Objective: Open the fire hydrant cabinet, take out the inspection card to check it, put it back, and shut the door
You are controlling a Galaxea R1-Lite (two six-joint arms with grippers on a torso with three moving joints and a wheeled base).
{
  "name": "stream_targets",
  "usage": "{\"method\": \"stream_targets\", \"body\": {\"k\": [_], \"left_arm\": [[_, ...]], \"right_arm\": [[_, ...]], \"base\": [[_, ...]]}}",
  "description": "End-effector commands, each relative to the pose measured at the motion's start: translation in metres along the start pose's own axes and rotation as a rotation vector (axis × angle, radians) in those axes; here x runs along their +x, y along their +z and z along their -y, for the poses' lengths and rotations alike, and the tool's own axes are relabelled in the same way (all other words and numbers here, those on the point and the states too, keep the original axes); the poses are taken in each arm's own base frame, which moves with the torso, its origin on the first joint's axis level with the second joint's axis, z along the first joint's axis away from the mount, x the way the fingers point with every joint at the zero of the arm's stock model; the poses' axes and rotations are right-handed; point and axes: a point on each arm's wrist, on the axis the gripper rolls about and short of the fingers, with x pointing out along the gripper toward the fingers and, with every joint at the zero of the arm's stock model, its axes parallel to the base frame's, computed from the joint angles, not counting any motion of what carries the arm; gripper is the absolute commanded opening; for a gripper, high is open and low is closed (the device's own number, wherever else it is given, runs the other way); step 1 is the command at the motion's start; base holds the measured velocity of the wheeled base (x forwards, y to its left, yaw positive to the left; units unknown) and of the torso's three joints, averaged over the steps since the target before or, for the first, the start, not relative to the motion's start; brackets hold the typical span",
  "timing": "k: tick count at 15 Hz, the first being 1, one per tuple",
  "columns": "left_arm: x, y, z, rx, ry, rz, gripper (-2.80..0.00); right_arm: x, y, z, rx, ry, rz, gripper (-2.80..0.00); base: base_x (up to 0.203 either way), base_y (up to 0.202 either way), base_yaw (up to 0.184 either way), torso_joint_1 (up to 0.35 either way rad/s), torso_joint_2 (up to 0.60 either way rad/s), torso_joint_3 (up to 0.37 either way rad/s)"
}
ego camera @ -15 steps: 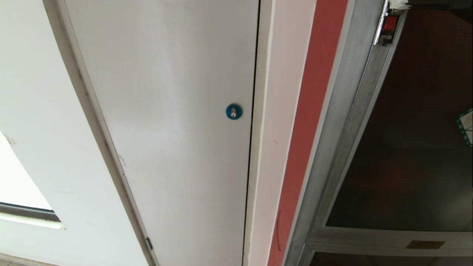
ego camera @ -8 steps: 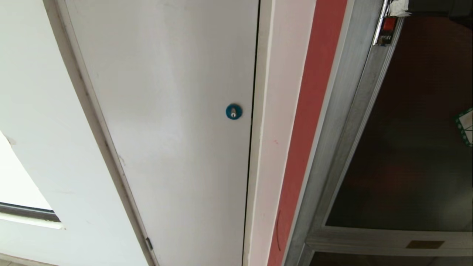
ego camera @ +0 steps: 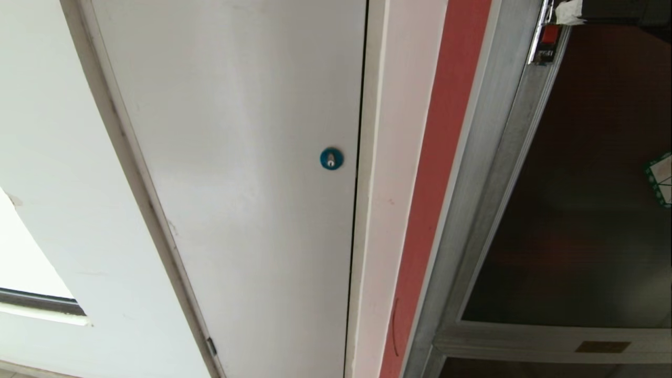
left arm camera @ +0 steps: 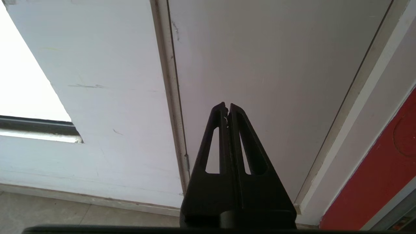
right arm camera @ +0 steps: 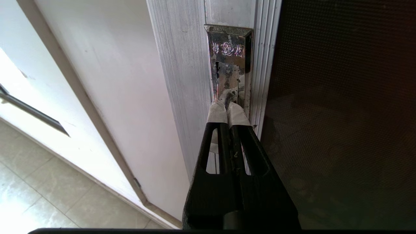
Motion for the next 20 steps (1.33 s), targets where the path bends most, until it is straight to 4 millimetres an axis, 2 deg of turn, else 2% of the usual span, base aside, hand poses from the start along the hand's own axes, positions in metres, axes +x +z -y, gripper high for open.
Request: {"method": "stream_targets", "body": {"k": [1,20], "left_arm": [[0.001,-0.002,0.0,0.0,0.001,-0.007,-2.8],[0.001,-0.002,0.0,0.0,0.001,-0.007,-2.8]], "right_arm": [[0.003,-0.002,0.0,-0.002,0.001,-0.01,-2.8],[0.021,-0.003,0.001,-0.002,-0.009,-0.002,-2.8]], "base": [[0.0,0.0,0.0,0.0,0.0,0.0],[0.0,0.0,0.0,0.0,0.0,0.0]]}}
